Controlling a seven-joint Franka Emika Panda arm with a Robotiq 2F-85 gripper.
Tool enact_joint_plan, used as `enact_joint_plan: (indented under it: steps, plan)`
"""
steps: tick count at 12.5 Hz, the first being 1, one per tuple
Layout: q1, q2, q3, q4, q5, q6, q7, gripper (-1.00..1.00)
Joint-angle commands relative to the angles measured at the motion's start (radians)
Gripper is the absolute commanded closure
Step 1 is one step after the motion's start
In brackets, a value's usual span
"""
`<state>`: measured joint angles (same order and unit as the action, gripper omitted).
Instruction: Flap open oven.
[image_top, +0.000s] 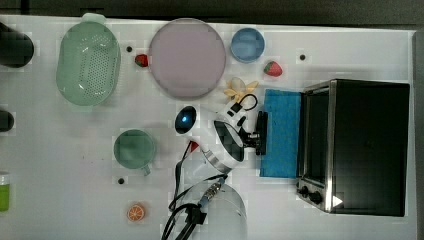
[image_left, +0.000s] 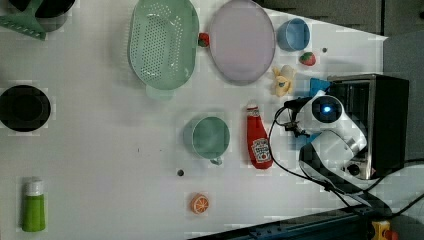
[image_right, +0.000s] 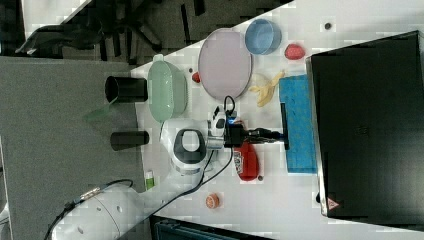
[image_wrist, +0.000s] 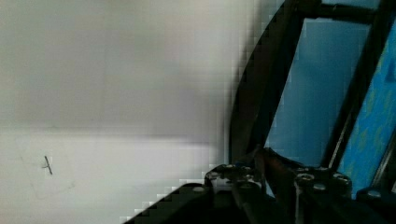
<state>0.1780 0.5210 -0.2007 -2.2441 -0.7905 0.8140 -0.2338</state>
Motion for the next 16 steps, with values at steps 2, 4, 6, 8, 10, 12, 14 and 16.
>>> enact_joint_plan:
  steps: [2,4,6,8,10,12,14,16]
  plan:
    - [-0.005,0.01,-0.008,0.066,0.005,0.067,0.092,0.65]
    - [-0.003,-0.047,0.015,0.097,0.065,0.092,0.096,0.65]
    - [-0.003,-0.15,0.023,0.117,0.214,0.045,0.096,0.65]
    - [-0.004,-0.269,0.023,0.131,0.382,-0.035,0.096,0.65]
    - [-0.01,-0.391,0.014,0.168,0.579,-0.144,0.098,0.65]
    - [-0.015,-0.501,-0.007,0.241,0.771,-0.28,0.111,0.65]
    - [-0.016,-0.584,-0.022,0.335,0.799,-0.471,0.134,0.65]
    - [-0.014,-0.618,-0.016,0.43,0.771,-0.672,0.135,0.65]
